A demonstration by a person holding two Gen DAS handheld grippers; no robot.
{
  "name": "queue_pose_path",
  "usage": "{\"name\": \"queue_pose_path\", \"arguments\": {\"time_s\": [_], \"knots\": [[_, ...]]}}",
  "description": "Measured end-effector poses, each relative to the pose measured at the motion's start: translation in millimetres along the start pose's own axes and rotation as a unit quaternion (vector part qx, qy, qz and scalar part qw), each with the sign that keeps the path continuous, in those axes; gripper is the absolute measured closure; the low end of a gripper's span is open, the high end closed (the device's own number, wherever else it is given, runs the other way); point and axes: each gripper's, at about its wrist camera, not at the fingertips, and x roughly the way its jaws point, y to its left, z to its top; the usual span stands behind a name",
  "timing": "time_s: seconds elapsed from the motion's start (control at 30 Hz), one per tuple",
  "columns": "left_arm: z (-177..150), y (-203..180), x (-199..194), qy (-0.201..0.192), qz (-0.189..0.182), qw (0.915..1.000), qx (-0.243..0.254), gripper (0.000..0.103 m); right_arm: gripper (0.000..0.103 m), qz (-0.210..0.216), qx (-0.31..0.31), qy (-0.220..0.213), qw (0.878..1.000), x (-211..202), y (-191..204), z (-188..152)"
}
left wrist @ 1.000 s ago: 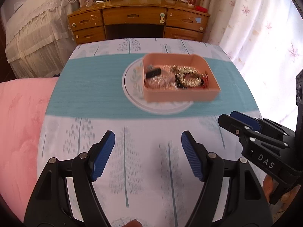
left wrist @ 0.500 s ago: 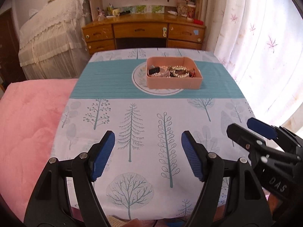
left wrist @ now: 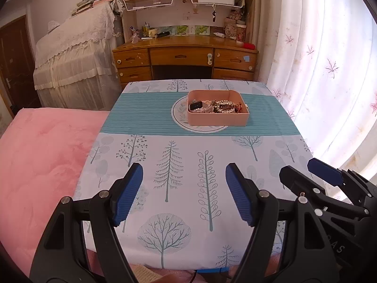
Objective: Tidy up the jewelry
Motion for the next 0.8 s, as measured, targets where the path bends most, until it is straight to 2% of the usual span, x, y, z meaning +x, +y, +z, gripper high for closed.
{"name": "queue_pose_path", "arguments": {"time_s": [0.8], "knots": [[-8,-1,-2,0.012,-0.006,0.9999,-0.003,0.033,0.042,-0.006,0.001,0.002,1.000,-13,-3,-8]]}}
